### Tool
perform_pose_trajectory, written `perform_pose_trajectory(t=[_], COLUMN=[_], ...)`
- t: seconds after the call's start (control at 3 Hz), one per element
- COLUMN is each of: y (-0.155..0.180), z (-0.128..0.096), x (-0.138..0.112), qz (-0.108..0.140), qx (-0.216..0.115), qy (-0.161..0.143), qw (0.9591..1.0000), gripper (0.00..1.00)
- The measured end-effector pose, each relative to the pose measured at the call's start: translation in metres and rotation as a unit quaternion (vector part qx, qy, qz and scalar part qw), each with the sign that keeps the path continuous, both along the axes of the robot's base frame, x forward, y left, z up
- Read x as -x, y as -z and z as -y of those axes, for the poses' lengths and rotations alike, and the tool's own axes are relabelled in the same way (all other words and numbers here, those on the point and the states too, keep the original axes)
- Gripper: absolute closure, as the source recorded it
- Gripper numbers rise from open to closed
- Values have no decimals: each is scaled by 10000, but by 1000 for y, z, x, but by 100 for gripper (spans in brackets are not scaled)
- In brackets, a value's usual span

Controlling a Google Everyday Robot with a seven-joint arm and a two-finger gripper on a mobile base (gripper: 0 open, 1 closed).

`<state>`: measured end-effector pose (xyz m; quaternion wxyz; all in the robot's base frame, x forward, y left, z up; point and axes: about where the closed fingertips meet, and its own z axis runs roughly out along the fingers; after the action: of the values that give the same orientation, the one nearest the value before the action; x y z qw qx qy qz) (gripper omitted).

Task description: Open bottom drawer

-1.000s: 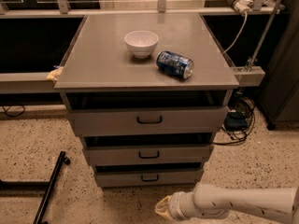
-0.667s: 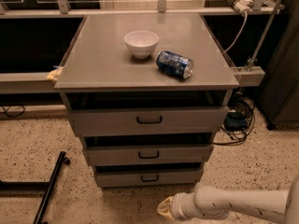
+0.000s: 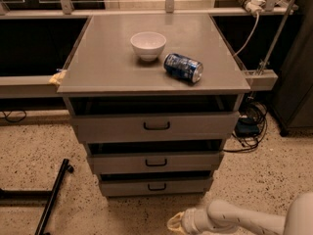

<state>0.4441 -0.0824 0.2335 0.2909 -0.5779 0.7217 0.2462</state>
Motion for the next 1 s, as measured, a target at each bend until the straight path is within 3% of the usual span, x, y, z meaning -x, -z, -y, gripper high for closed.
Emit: perform_pose_trajectory(t=[0.33,1.0], y=[5,23], z=[11,35], x=[-25,-26], qz=[98,415], qx=[-30,77], qy=[90,105], qw=[9999,9991], gripper=[82,35])
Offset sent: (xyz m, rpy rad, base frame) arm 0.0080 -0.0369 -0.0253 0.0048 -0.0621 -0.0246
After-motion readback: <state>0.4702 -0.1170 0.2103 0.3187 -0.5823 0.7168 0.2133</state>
